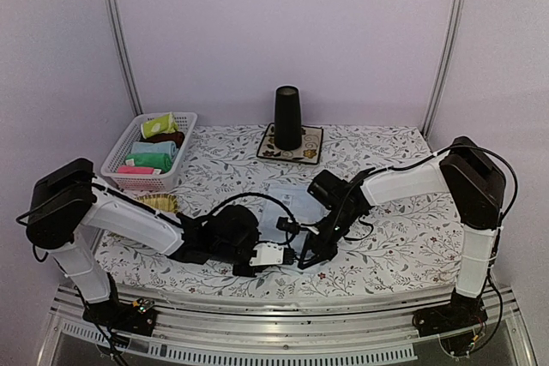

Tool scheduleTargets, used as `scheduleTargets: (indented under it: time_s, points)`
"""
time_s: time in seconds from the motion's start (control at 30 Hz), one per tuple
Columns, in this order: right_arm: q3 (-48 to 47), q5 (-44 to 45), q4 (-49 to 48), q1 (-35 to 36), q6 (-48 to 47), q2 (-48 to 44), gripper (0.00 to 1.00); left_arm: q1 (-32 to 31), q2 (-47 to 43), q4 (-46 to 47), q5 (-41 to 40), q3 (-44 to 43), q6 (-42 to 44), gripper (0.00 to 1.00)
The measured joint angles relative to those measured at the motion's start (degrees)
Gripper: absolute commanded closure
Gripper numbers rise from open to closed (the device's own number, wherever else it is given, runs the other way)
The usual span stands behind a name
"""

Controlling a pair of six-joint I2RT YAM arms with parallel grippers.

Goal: Roll the towels
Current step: Roll the towel at the center of the board.

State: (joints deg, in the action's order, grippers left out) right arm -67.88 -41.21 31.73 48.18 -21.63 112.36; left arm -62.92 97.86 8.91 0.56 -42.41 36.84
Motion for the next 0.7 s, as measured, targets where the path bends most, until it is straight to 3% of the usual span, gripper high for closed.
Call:
scheduleTargets:
  time_s: [0.07, 0.17, 0.27, 0.4, 0.63, 0.7]
  points:
    - [0.00, 0.02, 0.02, -0.15, -0.09, 0.00, 0.80, 0.50, 0.33, -1.68, 1.07, -1.22, -0.31, 0.97]
    - [0.00, 0.39, 0.04, -0.33, 0.00, -0.02, 0.54, 1.77, 0.92, -5.42, 3.63, -3.65, -0.74, 0.99]
    - [0.87, 2.45, -0.76, -0.46, 0.28, -1.20, 0.36, 3.50, 1.95, -10.23, 7.80, -7.13, -1.66, 0.99]
    - [4.11, 5.73, -1.53, -1.84, 0.70, -6.54, 0.23, 6.29, 3.34, -14.10, 13.05, -10.43, -2.91, 0.99]
    - [6.99, 12.46, -2.75, -5.01, 1.49, -16.90, 0.14, 10.25, 6.93, -20.28, 22.53, -15.78, -5.03, 0.99]
    - [8.87, 15.43, -3.89, -5.09, 2.38, -19.32, 0.01, 10.71, 9.27, -22.12, 24.92, -17.70, -5.57, 0.99]
